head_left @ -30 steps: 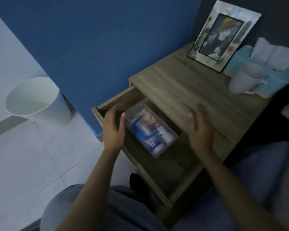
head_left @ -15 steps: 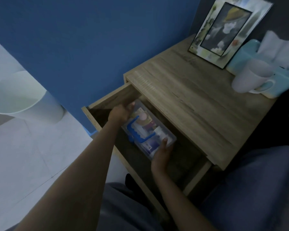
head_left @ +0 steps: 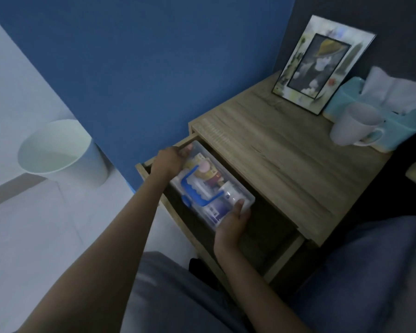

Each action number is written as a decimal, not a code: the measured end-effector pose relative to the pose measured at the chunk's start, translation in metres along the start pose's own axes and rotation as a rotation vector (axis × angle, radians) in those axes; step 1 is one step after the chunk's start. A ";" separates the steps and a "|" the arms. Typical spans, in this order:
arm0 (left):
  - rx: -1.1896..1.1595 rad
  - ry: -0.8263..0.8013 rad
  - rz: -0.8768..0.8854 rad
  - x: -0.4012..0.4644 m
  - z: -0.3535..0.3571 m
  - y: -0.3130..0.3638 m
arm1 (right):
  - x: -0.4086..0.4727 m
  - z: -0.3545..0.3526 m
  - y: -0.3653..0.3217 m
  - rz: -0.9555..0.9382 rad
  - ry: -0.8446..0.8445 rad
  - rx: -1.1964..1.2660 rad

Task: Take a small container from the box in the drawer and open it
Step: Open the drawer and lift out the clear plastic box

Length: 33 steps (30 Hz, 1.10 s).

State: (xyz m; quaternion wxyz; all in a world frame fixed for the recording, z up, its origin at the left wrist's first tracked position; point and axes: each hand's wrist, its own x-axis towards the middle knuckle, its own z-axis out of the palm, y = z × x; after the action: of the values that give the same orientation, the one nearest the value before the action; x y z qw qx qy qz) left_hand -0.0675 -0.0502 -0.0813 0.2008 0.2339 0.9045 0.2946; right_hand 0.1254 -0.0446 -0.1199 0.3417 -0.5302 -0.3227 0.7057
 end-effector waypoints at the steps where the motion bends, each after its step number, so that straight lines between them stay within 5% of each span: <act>1: 0.000 0.027 0.007 -0.003 -0.008 0.002 | -0.006 0.002 -0.005 0.002 -0.021 0.007; 13: -0.065 0.161 0.111 -0.031 -0.075 0.062 | 0.011 0.019 -0.121 0.012 -0.140 -0.098; 23: -0.363 0.017 0.074 0.009 -0.008 0.133 | 0.148 0.013 -0.244 -0.062 -0.160 -0.250; 33: -0.382 0.027 0.086 0.061 0.035 0.157 | 0.223 0.013 -0.258 -0.033 -0.268 -0.352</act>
State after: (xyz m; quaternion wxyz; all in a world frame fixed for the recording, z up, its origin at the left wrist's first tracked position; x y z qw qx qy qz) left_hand -0.0519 0.1108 -0.0233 0.2166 0.2259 0.8241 0.4722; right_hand 0.1035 0.2820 -0.0233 0.2094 -0.4777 -0.4919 0.6972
